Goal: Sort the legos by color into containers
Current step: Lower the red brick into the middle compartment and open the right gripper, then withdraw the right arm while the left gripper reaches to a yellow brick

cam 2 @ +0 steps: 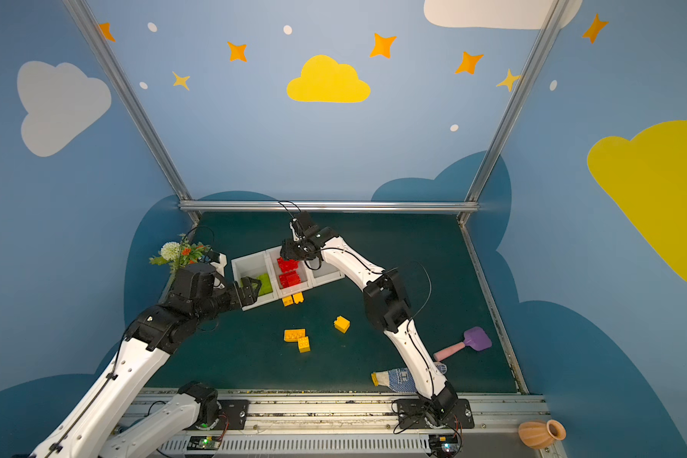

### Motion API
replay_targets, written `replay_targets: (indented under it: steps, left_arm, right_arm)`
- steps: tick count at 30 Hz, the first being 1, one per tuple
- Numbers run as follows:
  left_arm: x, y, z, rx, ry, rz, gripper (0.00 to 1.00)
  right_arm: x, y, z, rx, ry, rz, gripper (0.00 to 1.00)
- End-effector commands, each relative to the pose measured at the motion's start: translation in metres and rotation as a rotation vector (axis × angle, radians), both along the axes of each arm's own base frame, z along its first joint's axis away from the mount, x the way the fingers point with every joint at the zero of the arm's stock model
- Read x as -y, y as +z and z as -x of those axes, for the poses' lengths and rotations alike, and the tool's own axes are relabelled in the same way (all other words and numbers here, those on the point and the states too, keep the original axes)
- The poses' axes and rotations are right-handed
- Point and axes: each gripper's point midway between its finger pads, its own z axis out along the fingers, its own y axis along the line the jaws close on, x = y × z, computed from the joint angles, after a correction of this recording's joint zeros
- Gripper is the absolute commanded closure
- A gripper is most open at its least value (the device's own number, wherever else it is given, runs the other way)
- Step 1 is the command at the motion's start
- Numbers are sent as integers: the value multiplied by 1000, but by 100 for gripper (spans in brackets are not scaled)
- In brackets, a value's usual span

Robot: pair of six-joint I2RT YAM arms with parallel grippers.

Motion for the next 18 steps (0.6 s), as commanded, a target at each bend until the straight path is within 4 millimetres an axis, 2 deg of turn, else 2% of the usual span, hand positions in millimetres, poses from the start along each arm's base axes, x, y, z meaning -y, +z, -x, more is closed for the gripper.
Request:
replay_targets:
  steps: [1,4,6,9,13,18]
  left_arm:
    - [7,-13,4,-39,-30,-57,1]
    - [16,-24,9,-70,-52,-128,2]
    - [21,-35,13,-102,-55,-156,3]
    - [30,-63,22,-188,-55,-146,6]
    - [42,-98,32,-281,-53,-129,11]
    - [52,-116,29,-324,-43,-156,7]
  right_arm:
    - [19,69,-2,113,-7,-98,35]
    - [53,85,2,143,-46,-137,33]
    - [78,88,6,144,-75,-162,33]
    - [120,85,15,137,-122,-169,32]
    - [177,68,34,124,-194,-148,31]
    - [231,40,66,114,-276,-92,26]
